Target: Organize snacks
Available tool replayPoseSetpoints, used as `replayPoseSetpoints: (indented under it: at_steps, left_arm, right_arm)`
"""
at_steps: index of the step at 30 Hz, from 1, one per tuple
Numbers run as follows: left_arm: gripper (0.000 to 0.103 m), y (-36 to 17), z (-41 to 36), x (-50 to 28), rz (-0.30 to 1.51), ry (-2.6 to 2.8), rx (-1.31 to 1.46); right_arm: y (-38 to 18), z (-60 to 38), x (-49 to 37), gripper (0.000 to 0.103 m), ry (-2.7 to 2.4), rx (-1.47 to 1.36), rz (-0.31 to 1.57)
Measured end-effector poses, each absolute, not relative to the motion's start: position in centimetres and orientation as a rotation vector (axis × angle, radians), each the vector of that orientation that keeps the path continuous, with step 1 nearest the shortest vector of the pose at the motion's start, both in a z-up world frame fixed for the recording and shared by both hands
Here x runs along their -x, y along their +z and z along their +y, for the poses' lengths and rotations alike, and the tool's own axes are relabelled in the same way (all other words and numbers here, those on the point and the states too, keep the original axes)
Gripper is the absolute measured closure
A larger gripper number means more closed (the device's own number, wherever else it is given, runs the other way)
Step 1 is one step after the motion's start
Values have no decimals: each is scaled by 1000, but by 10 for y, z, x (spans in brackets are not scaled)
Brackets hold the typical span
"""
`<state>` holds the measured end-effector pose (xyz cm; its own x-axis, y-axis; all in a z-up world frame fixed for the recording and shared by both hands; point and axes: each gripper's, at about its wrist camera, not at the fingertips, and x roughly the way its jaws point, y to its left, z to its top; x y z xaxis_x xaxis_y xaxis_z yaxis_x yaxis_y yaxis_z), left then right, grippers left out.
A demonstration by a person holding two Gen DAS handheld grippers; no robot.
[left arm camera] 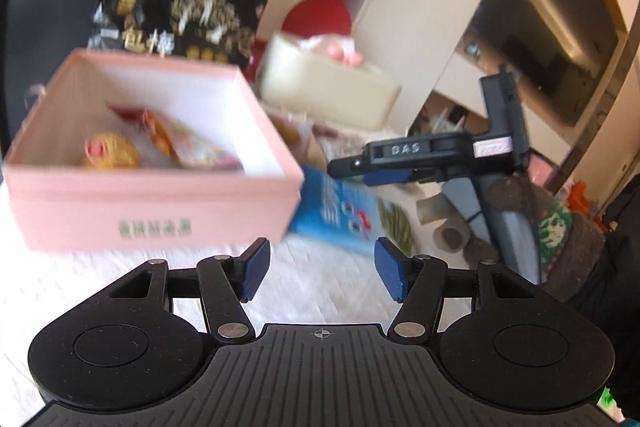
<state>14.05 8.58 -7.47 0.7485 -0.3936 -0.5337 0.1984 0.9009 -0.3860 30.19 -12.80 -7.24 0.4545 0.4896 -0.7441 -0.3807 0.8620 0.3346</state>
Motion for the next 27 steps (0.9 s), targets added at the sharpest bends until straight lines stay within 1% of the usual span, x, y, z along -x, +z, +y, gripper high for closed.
replayPoseSetpoints:
  at_steps: [1,2,8,11,13,15,16,17,18,21,25,27]
  left_arm:
    - [40,-78,84,-139,663,-331,326]
    - [40,-81,82,-138,677,-334,336]
    - [40,-89,73,-144,712,-333,378]
    - [40,-86,70,-145,702,-317,384]
    - [40,-83,68,-146,691,-300,360]
    - [40,-82,69,-145,688,-289,346]
    - [40,-83,70,-146,691,-286,346]
    - [40,-84,71,-147,693,-282,345]
    - [40,-85,72,-147,692,-274,341]
    - [40,-88,77,-144,688,-264,337]
    - [40,-93,90,-143,689,-261,360]
    - [40,-95,97,-142,690,-261,373]
  right_arm:
    - [-75,-134,-297,41,562,-147,973]
    - [-77,-137,-292,46,586,-167,985]
    - [-76,-156,-237,45,717,-226,1032]
    - [-73,-153,-211,45,815,-215,1066]
    - [-64,-151,-197,45,865,-165,1036]
    - [-50,-147,-193,42,826,-59,941]
    - [-44,-144,-195,35,786,-7,884]
    - [-39,-141,-200,29,744,33,830]
    - [-35,-136,-208,27,712,58,786]
    - [-29,-117,-251,27,662,56,739]
    - [-38,-82,-325,27,577,-7,779]
    - [-47,-64,-356,27,540,21,774]
